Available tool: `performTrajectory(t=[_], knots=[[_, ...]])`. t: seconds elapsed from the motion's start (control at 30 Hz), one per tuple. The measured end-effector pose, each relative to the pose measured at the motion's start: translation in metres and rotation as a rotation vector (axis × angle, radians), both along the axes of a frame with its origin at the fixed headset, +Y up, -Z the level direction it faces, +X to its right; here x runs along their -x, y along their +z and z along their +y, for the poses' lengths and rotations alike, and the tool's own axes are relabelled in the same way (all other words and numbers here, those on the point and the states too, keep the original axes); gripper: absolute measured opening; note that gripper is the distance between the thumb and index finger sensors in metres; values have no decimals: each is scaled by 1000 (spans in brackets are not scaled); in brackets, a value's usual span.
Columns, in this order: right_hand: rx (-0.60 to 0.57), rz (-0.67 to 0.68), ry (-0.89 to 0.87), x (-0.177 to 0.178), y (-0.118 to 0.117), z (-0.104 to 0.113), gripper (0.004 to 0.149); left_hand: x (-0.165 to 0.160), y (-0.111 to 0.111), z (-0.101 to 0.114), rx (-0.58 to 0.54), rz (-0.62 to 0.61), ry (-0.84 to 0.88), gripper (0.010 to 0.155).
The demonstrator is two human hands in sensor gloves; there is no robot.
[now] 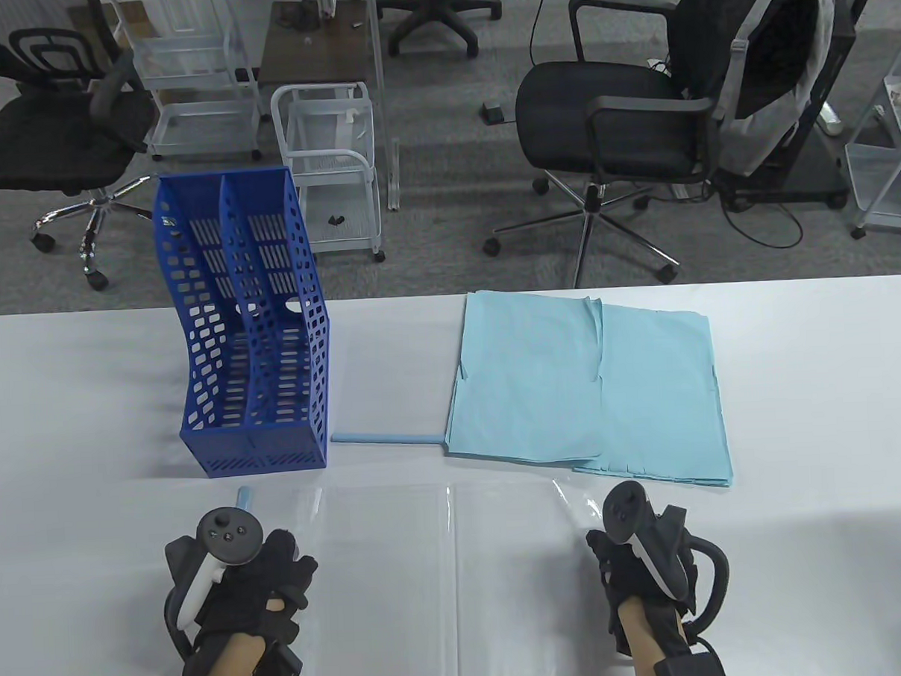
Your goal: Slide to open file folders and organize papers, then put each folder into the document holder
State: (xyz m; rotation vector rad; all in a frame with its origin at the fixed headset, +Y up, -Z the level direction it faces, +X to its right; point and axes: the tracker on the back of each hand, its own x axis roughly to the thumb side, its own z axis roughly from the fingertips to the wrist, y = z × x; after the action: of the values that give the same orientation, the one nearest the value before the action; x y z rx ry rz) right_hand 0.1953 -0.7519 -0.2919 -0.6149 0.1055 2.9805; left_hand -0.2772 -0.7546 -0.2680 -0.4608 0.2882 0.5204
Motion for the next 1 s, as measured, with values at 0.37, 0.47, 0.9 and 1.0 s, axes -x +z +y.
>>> performTrajectory(t=[0.37, 0.47, 0.9, 1.0], knots=[[-7, -104, 168, 6, 6, 9, 71, -5, 11, 22, -151, 59, -197, 65], [-115, -88, 201, 8, 8, 18, 74, -10, 17, 31, -231, 49, -234, 68], [-165, 242, 324, 52, -51, 18, 84, -66, 26, 27, -387, -299, -314, 75], [-69, 299, 338, 60, -74, 13, 84, -68, 25, 24, -367, -313, -300, 75]])
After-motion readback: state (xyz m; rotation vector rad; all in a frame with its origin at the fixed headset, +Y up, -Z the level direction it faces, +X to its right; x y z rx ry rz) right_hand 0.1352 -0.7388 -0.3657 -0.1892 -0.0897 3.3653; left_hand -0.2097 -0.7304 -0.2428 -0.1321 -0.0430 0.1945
